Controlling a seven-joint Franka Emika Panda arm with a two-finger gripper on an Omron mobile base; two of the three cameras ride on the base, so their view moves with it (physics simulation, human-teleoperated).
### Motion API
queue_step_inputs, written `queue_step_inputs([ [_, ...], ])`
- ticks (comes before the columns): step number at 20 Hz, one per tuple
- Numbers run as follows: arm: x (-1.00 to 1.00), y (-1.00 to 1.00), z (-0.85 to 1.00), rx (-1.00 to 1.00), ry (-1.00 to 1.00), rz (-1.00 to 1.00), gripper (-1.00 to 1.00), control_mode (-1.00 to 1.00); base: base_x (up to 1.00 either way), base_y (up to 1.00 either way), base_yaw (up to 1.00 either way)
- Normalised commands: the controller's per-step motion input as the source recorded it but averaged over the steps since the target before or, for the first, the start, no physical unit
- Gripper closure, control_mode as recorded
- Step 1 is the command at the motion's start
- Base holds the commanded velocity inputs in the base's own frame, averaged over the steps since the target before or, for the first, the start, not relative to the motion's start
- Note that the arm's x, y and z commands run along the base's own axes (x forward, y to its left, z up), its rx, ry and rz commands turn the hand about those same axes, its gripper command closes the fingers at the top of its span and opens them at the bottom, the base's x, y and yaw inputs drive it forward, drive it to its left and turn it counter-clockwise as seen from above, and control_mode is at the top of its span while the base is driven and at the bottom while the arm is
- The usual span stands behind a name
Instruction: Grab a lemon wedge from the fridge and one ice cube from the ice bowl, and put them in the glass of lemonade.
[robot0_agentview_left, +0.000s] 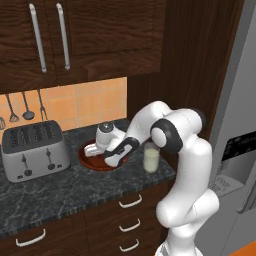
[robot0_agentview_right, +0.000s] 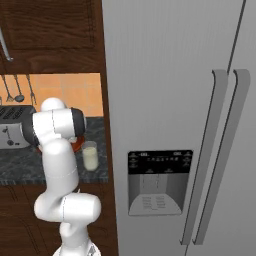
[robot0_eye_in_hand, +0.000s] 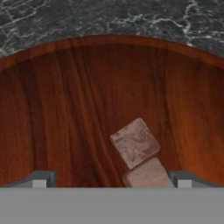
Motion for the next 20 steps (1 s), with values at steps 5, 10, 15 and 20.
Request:
queue_step_inputs([
  [5,0.00,0.00,-0.05,0.00,0.00,0.00,-1.00,-1.00,0.00,0.00,0.00],
  [10,0.00,0.00,0.00,0.00,0.00,0.00,1.00,-1.00,0.00,0.00,0.00],
  [15,0.00,0.00,0.00,0.00,0.00,0.00,1.00,-1.00,0.00,0.00,0.00],
  [20,0.00,0.00,0.00,0.00,0.04,0.00,1.00,-1.00,0.00,0.00,0.00],
])
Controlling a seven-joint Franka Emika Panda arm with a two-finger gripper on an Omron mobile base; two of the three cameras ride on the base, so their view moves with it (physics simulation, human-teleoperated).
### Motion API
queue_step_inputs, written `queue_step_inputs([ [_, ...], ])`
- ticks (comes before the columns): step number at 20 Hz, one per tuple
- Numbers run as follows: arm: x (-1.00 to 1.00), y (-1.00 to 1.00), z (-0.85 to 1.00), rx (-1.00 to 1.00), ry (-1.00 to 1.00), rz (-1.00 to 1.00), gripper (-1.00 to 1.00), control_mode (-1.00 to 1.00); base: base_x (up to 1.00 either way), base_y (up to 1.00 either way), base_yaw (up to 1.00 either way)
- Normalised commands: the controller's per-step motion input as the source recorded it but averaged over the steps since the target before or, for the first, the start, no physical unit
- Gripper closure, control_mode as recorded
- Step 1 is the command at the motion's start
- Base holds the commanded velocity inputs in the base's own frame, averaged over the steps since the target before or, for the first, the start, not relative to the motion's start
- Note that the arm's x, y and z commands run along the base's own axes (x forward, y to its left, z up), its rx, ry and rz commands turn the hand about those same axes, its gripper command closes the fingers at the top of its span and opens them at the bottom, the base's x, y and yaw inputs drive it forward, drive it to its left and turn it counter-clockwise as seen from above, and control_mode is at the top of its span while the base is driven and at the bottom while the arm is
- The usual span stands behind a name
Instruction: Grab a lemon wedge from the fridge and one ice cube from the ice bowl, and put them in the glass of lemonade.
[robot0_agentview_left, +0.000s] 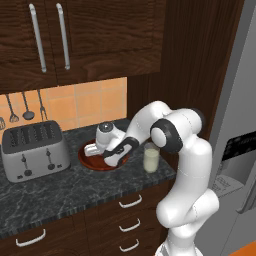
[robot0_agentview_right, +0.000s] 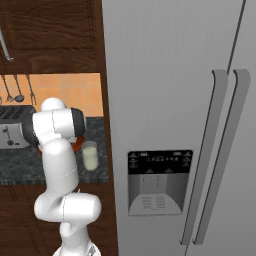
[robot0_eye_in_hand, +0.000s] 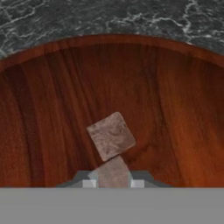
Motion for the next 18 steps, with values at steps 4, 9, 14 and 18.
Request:
queue_step_inputs([
  [4,-0.13,0.00,0.13,0.00,-0.01,0.00,1.00,-1.00,0.00,0.00,0.00],
  [9,-0.45,0.00,0.73,0.00,-0.08,0.00,1.00,-1.00,0.00,0.00,0.00],
  [14,-0.47,-0.01,0.71,0.00,-0.02,0.00,1.00,-1.00,0.00,0.00,0.00],
  [18,-0.59,-0.07,0.32,0.06,-0.01,0.00,1.00,-1.00,0.00,0.00,0.00],
])
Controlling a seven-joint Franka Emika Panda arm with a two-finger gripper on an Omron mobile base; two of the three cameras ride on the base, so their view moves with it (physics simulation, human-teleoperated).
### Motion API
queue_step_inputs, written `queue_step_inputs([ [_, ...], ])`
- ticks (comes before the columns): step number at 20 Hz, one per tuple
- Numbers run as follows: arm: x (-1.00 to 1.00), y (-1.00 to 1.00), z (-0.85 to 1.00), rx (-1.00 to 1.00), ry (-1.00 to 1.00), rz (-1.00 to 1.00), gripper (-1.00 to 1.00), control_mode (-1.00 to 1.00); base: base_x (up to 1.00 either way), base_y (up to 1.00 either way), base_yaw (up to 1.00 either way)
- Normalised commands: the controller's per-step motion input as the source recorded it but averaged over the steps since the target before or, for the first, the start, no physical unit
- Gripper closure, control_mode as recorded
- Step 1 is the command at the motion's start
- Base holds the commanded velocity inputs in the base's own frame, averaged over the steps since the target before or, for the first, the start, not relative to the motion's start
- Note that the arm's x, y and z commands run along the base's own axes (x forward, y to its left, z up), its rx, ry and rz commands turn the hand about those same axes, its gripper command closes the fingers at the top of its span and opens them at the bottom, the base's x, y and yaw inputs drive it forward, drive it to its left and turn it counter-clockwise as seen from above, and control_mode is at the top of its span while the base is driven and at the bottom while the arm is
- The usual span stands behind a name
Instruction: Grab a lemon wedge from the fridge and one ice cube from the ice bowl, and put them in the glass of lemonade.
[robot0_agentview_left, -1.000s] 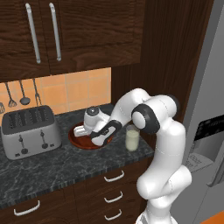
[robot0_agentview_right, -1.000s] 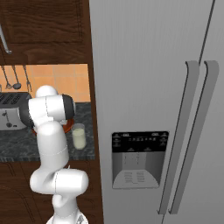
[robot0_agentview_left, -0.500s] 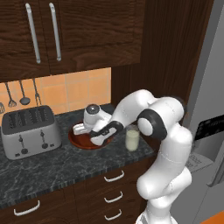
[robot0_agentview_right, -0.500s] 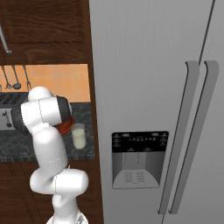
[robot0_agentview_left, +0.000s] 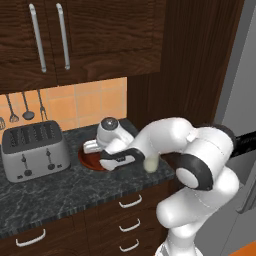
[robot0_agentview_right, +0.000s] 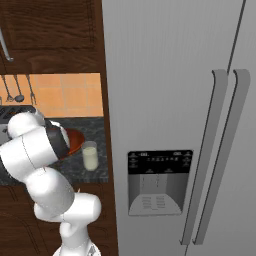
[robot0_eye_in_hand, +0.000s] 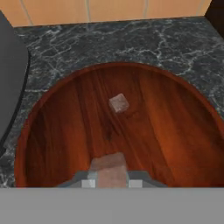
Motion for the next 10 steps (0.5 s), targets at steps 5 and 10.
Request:
queue_step_inputs([
  [5,-0.63,-0.06,0.19,0.10,-0.03,0.00,1.00,-1.00,0.00,0.00,0.00],
  [10,-0.48,-0.08,0.12,0.08,-0.03,0.00,1.00,-1.00,0.00,0.00,0.00],
])
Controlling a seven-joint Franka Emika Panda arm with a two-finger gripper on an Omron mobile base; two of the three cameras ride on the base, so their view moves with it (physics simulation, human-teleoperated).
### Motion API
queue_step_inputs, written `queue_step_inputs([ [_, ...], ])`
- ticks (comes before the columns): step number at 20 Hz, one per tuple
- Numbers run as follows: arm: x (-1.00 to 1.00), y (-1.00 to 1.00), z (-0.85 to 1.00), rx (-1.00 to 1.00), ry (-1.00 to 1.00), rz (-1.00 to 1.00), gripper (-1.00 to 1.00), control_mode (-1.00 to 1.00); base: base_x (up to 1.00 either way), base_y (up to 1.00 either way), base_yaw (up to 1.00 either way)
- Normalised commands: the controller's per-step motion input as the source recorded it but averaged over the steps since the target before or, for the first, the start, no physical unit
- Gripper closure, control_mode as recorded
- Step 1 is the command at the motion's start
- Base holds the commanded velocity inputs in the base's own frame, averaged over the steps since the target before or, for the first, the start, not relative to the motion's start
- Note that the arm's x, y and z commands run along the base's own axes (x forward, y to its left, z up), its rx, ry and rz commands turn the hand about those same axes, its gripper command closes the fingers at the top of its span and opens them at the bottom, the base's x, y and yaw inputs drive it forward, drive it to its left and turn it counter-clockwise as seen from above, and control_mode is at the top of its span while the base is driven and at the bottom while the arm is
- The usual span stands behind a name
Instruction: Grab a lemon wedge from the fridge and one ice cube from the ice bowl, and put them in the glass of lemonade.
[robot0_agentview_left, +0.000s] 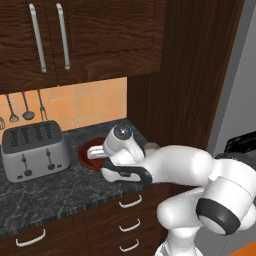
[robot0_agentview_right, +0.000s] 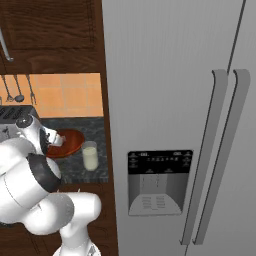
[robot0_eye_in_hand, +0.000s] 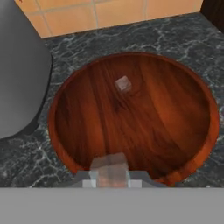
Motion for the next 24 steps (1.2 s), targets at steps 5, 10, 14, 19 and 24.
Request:
queue_step_inputs([
  [5,-0.17,-0.24,0.09,0.05,0.00,0.00,1.00,-1.00,0.00,0.00,0.00],
  [10,-0.01,-0.50,0.87,-0.15,0.06,-0.14,1.00,-1.00,0.00,0.00,0.00],
  [14,-0.07,-0.60,1.00,-0.23,0.25,-0.29,1.00,-1.00,0.00,0.00,0.00],
  [19,-0.30,-0.59,0.71,-0.07,0.48,-0.21,1.00,-1.00,0.00,0.00,0.00],
  [24,-0.16,-0.46,-0.45,0.00,0.14,-0.12,1.00,-1.00,0.00,0.00,0.00],
])
